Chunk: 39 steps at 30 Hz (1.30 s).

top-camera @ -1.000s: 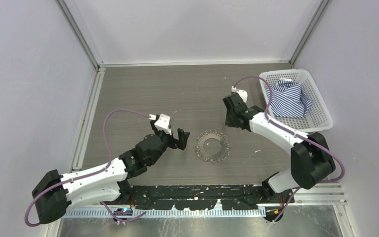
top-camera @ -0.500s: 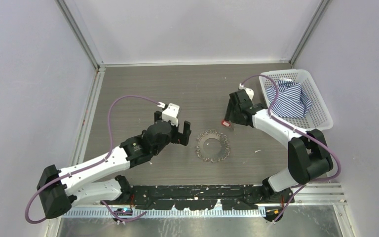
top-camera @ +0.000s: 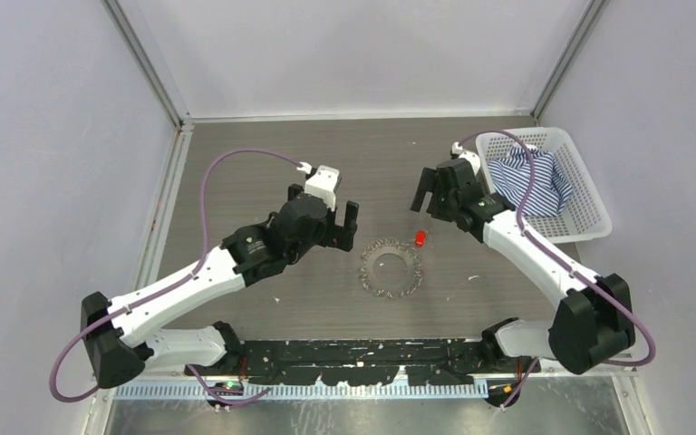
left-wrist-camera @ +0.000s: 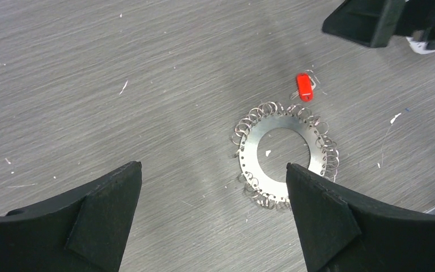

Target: Remove the keys from the keyring

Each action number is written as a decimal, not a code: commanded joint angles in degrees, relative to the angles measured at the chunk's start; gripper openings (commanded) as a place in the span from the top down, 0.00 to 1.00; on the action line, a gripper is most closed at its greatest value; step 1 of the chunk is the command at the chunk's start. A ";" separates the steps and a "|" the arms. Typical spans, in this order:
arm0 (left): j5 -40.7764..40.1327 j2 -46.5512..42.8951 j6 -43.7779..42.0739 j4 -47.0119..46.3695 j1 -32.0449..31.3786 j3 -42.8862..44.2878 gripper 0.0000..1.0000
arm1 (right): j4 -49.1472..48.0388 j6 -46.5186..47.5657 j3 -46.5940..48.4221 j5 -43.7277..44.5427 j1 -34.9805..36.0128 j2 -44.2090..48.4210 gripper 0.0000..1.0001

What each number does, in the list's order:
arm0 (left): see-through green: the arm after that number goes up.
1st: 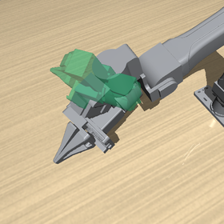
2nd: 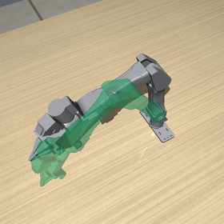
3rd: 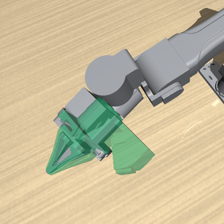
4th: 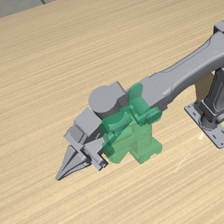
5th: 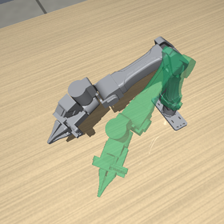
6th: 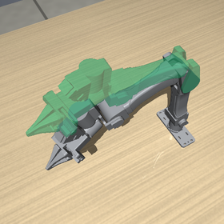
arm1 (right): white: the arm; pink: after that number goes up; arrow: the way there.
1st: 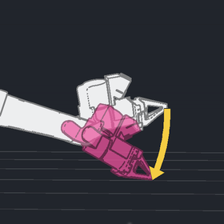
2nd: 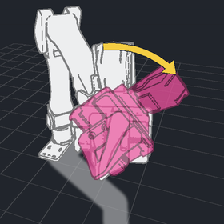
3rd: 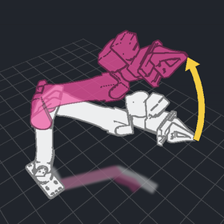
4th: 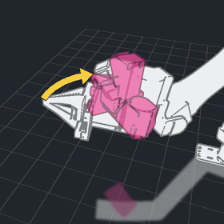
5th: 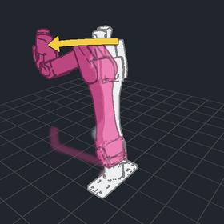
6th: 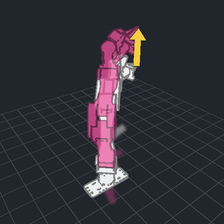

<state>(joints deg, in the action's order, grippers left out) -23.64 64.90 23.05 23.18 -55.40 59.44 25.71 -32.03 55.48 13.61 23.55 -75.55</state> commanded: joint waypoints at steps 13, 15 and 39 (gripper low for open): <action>-5.66 0.34 1.36 3.72 0.20 4.12 0.00 | -3.23 -3.56 -1.72 -1.00 -0.20 16.61 0.01; -6.17 0.31 0.94 3.27 0.20 4.19 0.00 | -4.18 -4.37 -2.76 -1.39 -0.22 17.63 0.01; -7.12 -0.91 -0.93 3.65 0.20 4.25 0.00 | -2.92 -5.15 -1.52 0.30 -0.26 21.35 0.00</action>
